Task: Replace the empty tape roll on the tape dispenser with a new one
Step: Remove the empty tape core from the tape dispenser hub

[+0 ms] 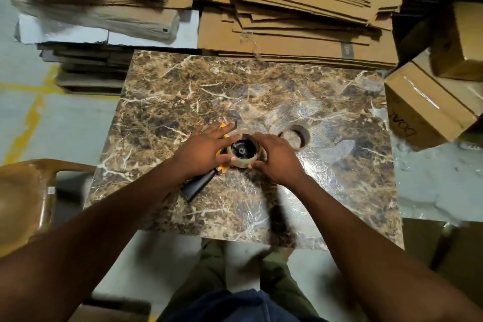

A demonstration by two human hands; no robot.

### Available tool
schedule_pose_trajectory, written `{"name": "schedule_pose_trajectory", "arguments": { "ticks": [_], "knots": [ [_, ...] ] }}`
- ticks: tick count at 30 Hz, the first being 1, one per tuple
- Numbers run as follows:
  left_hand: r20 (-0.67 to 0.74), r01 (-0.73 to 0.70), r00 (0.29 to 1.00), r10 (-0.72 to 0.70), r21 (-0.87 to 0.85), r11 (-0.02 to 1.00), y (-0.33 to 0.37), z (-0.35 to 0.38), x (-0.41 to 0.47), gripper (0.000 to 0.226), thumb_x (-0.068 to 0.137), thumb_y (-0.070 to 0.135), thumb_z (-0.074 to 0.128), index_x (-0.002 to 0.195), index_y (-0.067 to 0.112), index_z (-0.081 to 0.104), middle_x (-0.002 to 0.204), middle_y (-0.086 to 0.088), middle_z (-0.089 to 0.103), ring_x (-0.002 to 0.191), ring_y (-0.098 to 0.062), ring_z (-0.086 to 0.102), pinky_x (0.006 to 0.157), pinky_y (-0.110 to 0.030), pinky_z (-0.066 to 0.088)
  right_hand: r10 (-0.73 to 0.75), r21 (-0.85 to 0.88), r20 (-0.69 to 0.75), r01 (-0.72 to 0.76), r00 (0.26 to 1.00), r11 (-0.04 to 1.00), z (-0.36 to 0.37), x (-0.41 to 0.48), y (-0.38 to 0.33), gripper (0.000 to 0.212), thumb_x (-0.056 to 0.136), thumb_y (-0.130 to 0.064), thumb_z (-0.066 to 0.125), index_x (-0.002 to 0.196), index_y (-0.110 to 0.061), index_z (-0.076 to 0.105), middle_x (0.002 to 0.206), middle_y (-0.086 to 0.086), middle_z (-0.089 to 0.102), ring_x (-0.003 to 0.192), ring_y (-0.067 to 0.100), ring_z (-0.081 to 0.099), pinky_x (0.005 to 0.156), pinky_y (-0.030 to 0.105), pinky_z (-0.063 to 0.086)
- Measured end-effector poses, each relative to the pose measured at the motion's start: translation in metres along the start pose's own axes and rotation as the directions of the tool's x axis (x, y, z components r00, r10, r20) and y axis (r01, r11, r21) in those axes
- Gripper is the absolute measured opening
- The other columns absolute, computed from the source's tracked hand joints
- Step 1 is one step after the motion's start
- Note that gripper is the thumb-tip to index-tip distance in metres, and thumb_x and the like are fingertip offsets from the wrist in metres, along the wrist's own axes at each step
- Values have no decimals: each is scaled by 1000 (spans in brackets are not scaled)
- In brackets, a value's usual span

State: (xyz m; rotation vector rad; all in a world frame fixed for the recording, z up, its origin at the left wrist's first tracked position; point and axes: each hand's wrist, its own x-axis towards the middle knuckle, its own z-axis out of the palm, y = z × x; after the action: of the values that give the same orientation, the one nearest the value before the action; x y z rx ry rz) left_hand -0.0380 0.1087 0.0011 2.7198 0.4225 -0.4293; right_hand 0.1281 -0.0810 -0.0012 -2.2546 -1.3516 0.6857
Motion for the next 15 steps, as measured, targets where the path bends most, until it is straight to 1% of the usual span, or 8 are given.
{"name": "schedule_pose_trajectory", "arguments": {
  "ticks": [2,4,7,9,10,12,14,15],
  "knots": [
    [48,5,999,-6,11,1000,0,-2,4,65,102,65,41,162,46,24,173,17,5,162,-19,4,126,-60,3,12,20,5,-12,1000,1000,0,2,0,87,74,-35,90,150,-26,49,140,7,66,127,30,59,106,43,46],
    [64,33,998,-30,-49,998,0,-3,7,61,104,64,40,161,46,28,173,17,11,162,-19,7,126,-60,3,24,52,11,-24,1000,998,1,1,2,92,74,-32,91,154,-26,45,141,9,65,127,30,59,106,41,47],
    [63,52,997,-44,-141,989,-2,0,7,57,104,61,42,159,47,33,172,14,19,161,-20,12,126,-55,11,2,112,16,-4,1000,994,2,-2,4,93,76,-29,90,157,-24,43,144,9,63,130,28,59,105,34,45],
    [47,55,998,-46,-200,978,-5,3,8,56,104,59,46,157,48,34,172,11,20,161,-20,14,127,-50,15,82,277,23,-85,996,957,6,-3,5,91,80,-39,88,158,-23,43,151,4,59,136,19,55,108,29,41],
    [37,65,998,-57,-243,968,-6,4,8,56,103,59,49,156,50,35,173,10,19,160,-19,13,128,-49,15,159,419,37,-160,987,894,9,-2,4,90,81,-44,86,158,-24,43,154,-1,56,139,14,52,112,30,40],
    [25,97,995,-94,-337,937,-7,8,8,57,102,58,54,155,55,34,174,12,14,158,-11,9,128,-46,11,294,669,56,-254,954,698,15,2,0,87,82,-46,84,157,-25,45,157,-3,53,143,10,49,119,39,41],
    [25,136,990,-137,-380,915,-8,12,9,58,101,58,56,154,60,32,174,15,9,155,-7,5,123,-41,7,368,788,84,-288,926,544,21,6,-4,77,89,-31,81,157,-21,46,157,0,52,143,13,50,120,44,42],
    [19,150,988,-153,-368,918,-8,13,9,58,101,60,55,153,62,31,174,14,7,157,-9,3,122,-41,6,384,810,108,-305,917,501,25,7,-5,71,92,-23,78,156,-18,47,156,1,53,142,15,51,119,43,43]
  ]
}}
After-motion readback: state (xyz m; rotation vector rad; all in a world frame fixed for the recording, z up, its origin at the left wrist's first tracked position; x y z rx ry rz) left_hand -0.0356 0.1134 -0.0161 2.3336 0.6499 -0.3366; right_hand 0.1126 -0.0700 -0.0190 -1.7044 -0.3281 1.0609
